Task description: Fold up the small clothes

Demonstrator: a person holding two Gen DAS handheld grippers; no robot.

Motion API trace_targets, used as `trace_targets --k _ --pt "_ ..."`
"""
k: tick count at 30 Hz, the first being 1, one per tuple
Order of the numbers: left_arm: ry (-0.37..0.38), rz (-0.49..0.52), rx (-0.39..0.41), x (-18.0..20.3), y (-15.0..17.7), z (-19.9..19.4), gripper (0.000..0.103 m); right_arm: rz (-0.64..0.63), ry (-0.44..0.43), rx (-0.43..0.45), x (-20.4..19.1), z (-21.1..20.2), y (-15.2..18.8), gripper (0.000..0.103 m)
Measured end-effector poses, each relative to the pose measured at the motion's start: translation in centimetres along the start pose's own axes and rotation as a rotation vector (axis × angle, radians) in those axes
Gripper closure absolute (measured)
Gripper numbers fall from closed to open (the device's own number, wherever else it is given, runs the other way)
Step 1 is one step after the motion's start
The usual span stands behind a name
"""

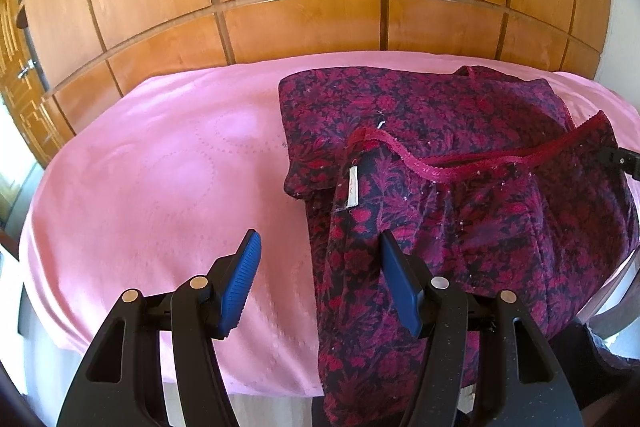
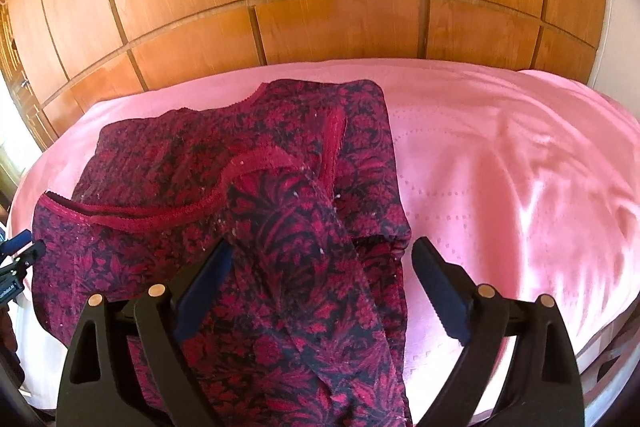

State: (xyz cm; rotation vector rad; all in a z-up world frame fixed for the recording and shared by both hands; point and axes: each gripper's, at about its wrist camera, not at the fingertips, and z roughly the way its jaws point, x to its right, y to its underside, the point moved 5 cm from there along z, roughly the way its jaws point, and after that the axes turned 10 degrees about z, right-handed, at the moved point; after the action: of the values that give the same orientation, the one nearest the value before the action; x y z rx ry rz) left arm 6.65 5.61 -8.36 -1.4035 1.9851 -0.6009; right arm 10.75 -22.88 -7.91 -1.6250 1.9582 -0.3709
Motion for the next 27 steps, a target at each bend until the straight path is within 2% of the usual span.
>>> trace_targets --k 10,14,16,18,19,20,21,22,23,27 --pt "0.012 0.002 0.001 0.1 0.3 -0.2 0.043 -0.019 -0.021 0.009 -0.3 -0.1 -0.3 0.012" --pt "0.035 0.008 -0.001 0.4 0.3 0.2 0.044 -0.045 -0.043 -0.005 -0.8 0.3 -0.2 0.016" --pt "0.051 0.006 -0.005 0.5 0.3 0.4 0.053 -0.062 -0.048 -0.013 -1.1 0.6 -0.2 0.019" --pt "0.083 0.003 -0.012 0.7 0.4 0.9 0.063 -0.077 -0.055 -0.029 -1.4 1.0 0.0 0.030" --pt "0.097 0.001 -0.013 0.9 0.4 1.0 0.071 -0.083 -0.056 -0.037 -1.5 1.2 0.0 0.034" --pt "0.120 -0.005 -0.014 1.0 0.5 1.2 0.080 -0.089 -0.055 -0.045 -1.6 1.5 0.1 0.044" --pt "0.131 -0.012 -0.012 1.0 0.5 1.3 0.083 -0.096 -0.048 -0.055 -1.6 1.7 0.2 0.056" --pt "0.139 -0.019 -0.003 1.0 0.6 1.2 0.087 -0.099 -0.047 -0.058 -1.6 1.8 0.2 0.061" --pt "0.147 -0.024 0.007 1.0 0.6 1.0 0.089 -0.101 -0.049 -0.062 -1.6 1.8 0.2 0.070" --pt "0.212 -0.068 0.078 0.6 0.4 -0.5 0.091 -0.112 -0.079 -0.067 -1.8 0.9 0.4 0.081"
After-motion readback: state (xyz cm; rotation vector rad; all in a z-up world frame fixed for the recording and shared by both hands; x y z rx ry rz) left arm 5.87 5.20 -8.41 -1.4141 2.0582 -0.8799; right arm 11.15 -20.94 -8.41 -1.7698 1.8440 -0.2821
